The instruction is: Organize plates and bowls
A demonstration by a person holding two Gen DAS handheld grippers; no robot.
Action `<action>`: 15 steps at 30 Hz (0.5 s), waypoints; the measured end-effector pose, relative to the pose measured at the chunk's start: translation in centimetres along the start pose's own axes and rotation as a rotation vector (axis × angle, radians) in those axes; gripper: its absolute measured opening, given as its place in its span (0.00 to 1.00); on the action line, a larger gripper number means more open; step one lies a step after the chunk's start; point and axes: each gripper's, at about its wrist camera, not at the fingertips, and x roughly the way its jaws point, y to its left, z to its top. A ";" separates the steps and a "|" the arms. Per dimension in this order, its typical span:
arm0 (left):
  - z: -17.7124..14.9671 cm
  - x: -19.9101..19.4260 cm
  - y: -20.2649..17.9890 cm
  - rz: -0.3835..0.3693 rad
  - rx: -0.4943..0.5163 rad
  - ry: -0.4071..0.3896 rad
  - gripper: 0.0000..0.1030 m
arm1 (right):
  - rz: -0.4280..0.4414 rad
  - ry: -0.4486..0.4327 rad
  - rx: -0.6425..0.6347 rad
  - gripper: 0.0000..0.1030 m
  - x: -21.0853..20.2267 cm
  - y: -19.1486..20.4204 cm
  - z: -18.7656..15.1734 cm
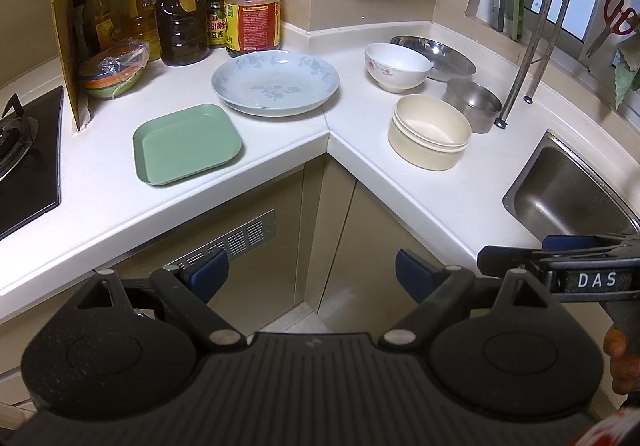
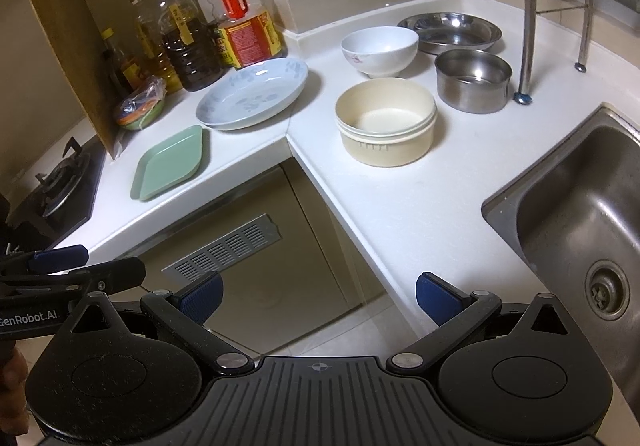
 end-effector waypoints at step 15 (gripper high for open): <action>0.3 1.1 -2.0 -0.014 -0.015 0.016 0.86 | -0.031 -0.069 0.042 0.99 -1.4 -4.0 -1.1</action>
